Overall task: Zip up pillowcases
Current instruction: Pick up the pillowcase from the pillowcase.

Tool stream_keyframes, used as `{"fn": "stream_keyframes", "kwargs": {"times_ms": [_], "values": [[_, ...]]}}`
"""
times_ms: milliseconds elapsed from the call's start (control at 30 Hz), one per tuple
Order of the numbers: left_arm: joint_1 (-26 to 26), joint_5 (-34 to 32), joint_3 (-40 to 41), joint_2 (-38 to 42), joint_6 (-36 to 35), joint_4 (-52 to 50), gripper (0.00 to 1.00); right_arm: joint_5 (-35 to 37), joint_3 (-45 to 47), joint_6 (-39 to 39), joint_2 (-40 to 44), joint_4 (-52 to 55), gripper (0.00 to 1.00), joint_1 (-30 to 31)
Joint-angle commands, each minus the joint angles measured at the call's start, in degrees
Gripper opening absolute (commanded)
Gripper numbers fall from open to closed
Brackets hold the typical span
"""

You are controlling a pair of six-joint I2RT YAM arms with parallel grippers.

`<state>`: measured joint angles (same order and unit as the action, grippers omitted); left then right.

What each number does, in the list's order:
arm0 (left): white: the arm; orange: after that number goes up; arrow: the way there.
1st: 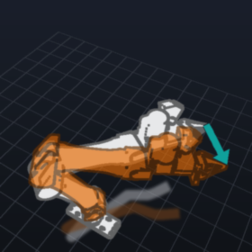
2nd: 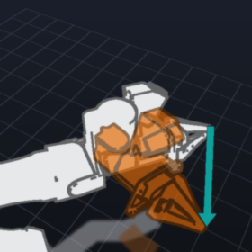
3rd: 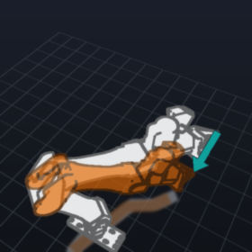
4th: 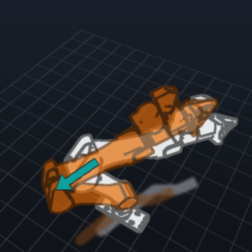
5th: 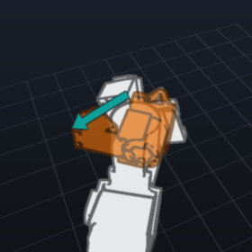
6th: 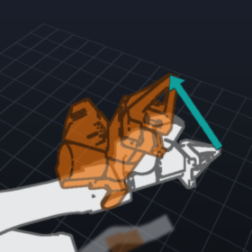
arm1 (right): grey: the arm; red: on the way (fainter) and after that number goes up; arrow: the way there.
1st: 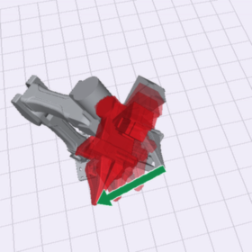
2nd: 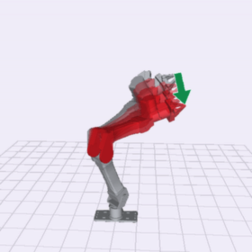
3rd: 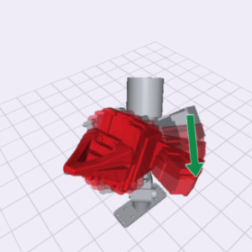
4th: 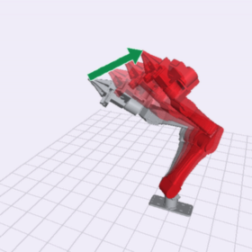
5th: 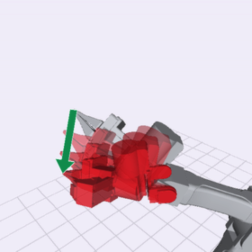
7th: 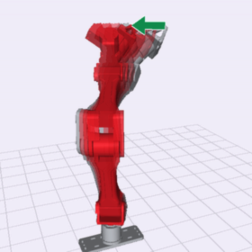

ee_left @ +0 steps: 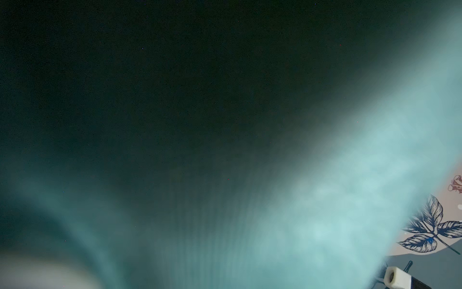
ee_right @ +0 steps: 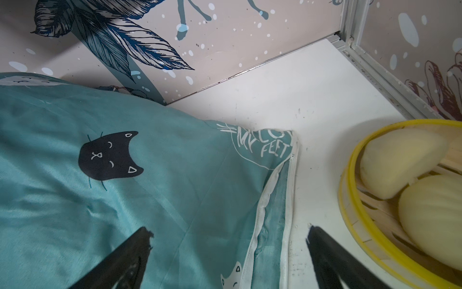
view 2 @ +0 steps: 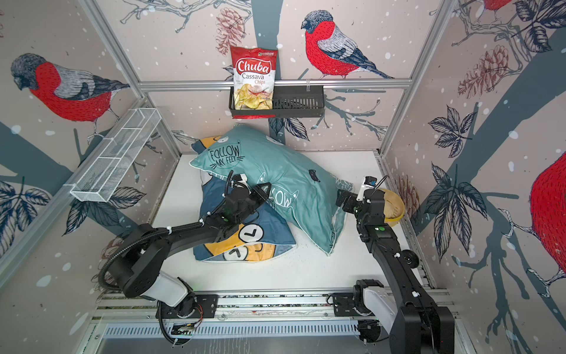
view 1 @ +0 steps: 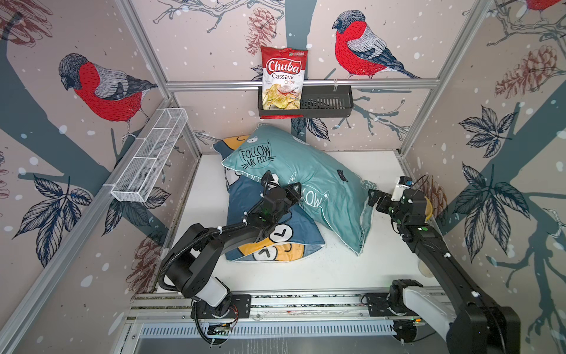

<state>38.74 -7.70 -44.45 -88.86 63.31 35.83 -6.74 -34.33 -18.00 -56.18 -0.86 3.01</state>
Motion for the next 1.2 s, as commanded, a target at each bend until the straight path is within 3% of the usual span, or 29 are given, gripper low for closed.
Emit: {"fn": "stream_keyframes", "kwargs": {"times_ms": [0, 67, 167, 300, 533, 767, 900, 967, 1033, 1167], "values": [[-0.2, 1.8, 0.2, 1.1, -1.3, 2.7, 0.13, -6.3, -1.4, 1.7, -0.6, -0.9, 1.0, -0.7], [-0.9, 2.4, 1.7, 3.6, -3.5, 0.2, 0.0, -11.9, -2.5, 2.3, -1.5, -1.4, 1.0, -1.2], [-3.6, 5.6, 6.6, 8.3, -5.7, -1.1, 0.0, -18.7, -5.3, 3.5, -4.7, -1.7, 0.99, -1.2], [-9.8, 16.4, 11.2, 10.5, -7.4, -2.1, 0.0, -24.1, -11.2, 3.9, -12.5, -2.2, 0.99, -0.1], [-13.5, 18.2, 15.7, 12.7, -10.6, -2.8, 0.0, -38.6, -24.9, 2.9, -31.9, -3.4, 0.99, 3.1], [-14.2, 20.0, 15.9, 10.4, -11.4, -2.0, 0.0, -37.9, -34.5, 3.3, -44.1, -5.0, 0.99, 6.5], [-14.2, 20.5, 15.8, 8.9, -10.9, -0.8, 0.0, -35.8, -41.6, 9.5, -50.0, 3.8, 0.99, 11.8], [-14.2, 20.5, 15.7, 8.6, -10.7, -0.4, 0.0, -38.4, -41.4, 10.7, -51.0, 4.2, 0.93, 13.4], [-14.2, 20.4, 15.4, 8.4, -10.7, -0.5, 0.0, -40.6, -40.5, 10.5, -51.6, 3.9, 0.82, 14.1], [-14.2, 19.5, 15.0, 8.4, -8.8, -0.1, 0.0, -41.8, -41.1, 11.4, -51.7, 7.5, 0.38, 14.8]]}}
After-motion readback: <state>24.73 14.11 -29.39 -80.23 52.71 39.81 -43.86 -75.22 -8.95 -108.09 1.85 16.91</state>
